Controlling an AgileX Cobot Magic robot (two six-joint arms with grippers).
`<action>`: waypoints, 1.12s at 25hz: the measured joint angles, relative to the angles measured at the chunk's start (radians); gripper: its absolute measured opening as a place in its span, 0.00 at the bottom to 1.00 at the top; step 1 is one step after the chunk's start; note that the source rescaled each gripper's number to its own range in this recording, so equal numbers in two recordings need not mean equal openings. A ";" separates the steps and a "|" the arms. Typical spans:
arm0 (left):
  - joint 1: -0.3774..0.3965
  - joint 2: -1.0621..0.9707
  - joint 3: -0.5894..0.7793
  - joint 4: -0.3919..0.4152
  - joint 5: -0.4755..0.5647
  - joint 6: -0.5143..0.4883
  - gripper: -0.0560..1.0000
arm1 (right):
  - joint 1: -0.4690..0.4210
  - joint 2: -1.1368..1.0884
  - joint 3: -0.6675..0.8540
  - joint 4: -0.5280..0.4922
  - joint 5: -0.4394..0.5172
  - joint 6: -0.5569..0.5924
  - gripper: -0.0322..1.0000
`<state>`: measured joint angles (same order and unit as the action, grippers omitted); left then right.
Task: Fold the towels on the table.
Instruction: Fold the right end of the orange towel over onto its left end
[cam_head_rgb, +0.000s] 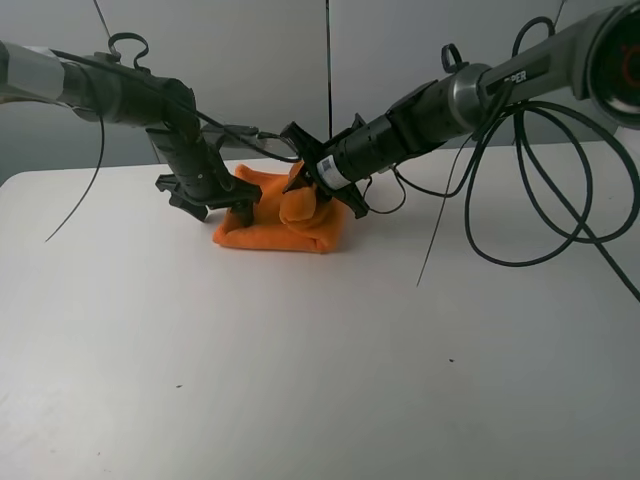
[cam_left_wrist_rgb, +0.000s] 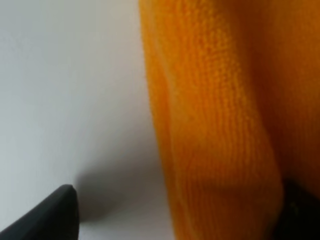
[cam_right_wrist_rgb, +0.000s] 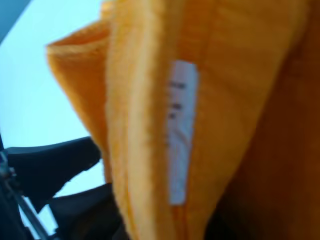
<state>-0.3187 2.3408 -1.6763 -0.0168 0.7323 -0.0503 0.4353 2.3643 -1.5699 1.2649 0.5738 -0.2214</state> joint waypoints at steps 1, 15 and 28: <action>0.000 0.000 0.000 0.000 0.000 0.000 1.00 | 0.000 0.005 -0.002 0.002 0.004 0.000 0.10; 0.061 -0.110 -0.123 0.047 0.137 0.001 1.00 | 0.001 0.010 -0.006 0.007 0.002 -0.005 0.10; 0.099 -0.255 -0.288 0.043 0.225 0.026 1.00 | 0.022 -0.017 -0.014 0.190 0.131 -0.232 0.99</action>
<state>-0.2198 2.0854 -1.9640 0.0264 0.9569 -0.0243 0.4577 2.3475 -1.5843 1.4545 0.7050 -0.4532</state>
